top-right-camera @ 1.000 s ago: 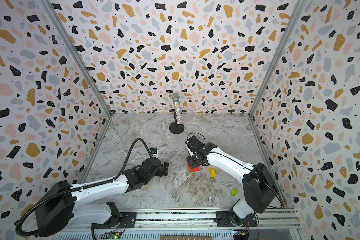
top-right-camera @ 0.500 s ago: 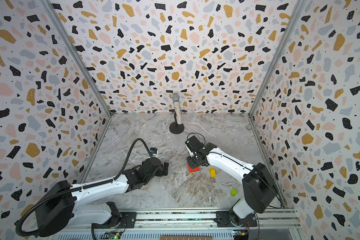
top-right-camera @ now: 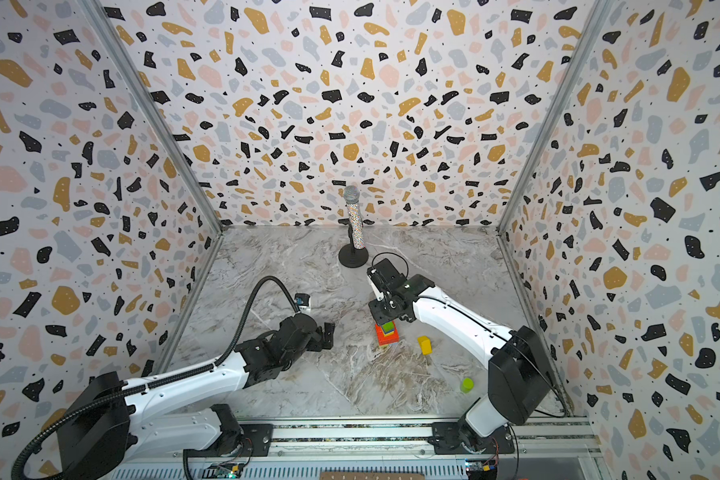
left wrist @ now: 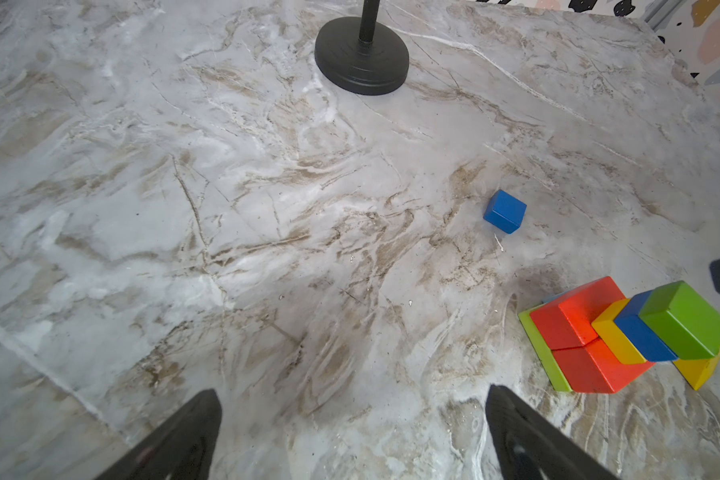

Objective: Build the wood block tower
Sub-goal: 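Open the right gripper and move it over the loose blue cube, then lower the right gripper and close it on the blue cube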

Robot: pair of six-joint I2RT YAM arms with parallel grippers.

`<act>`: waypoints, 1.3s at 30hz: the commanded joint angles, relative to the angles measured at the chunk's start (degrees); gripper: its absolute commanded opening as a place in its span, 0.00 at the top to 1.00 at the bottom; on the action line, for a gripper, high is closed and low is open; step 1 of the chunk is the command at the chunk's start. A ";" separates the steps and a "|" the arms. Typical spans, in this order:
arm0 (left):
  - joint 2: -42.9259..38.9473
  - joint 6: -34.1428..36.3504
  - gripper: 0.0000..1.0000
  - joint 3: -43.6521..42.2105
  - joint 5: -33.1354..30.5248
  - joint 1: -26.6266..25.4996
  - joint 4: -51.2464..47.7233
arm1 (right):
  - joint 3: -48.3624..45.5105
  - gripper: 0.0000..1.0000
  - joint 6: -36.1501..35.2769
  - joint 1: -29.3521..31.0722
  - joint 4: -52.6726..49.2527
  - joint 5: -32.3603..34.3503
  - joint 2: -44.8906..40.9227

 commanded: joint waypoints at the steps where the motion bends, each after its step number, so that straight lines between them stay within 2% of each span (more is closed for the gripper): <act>1: -1.94 0.69 0.00 0.45 -0.69 -0.19 -0.63 | 2.91 0.49 -0.99 0.22 -2.71 1.56 2.48; 10: -7.33 0.63 0.00 -2.79 -0.67 -0.19 -0.80 | 5.97 0.54 -1.55 -1.52 -0.71 1.71 8.79; 24: -10.09 1.50 0.00 -6.04 -0.72 -0.07 0.44 | 11.72 0.55 -3.09 -5.07 0.20 -0.37 17.32; 30: -10.62 2.04 0.00 -6.73 -0.73 -0.09 1.03 | 13.05 0.47 -3.47 -5.61 0.52 0.36 20.13; 39: -8.40 2.75 0.00 -8.11 -1.59 0.26 3.35 | 13.74 0.45 -4.09 -7.15 1.22 0.61 22.42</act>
